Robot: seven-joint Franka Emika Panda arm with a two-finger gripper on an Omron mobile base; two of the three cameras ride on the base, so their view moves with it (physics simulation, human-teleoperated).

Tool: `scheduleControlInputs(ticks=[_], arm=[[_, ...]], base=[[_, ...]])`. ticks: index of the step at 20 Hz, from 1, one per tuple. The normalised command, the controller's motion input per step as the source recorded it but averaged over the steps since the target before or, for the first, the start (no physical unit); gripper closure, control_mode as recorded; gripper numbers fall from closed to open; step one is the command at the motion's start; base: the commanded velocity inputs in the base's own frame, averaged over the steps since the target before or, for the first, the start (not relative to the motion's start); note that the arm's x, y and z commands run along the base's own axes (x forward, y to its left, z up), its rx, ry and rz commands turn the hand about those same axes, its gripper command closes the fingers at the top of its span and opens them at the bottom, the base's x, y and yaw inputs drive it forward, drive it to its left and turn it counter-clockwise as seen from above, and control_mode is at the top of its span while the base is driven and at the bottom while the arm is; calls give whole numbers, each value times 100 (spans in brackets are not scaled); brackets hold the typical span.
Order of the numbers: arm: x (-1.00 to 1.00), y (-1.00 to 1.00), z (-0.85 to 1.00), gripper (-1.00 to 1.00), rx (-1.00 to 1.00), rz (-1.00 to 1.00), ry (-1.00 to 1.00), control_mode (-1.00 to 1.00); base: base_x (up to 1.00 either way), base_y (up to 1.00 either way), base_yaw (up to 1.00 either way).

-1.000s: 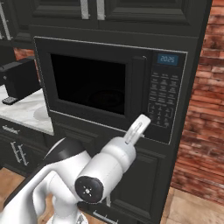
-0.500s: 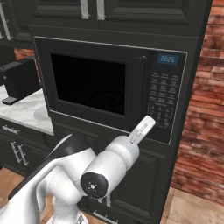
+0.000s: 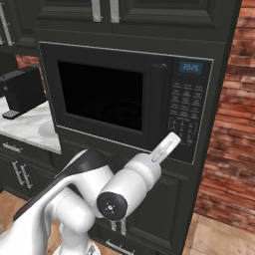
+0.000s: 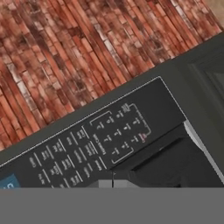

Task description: Pick the marshmallow from the counter and place it in the microwave. Then turn on the microwave.

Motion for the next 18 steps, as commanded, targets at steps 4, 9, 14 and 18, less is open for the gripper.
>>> scheduleControlInputs(ticks=[4,9,14,18], arm=[[13,-2,-9,100,3,-1,0,-100],[13,-6,-7,100,5,-2,0,-100],[15,-9,-5,100,5,-2,0,-100],[15,-10,-4,100,6,-2,0,-100]], base=[[0,0,0],[0,0,0],[0,0,0],[0,0,0]])
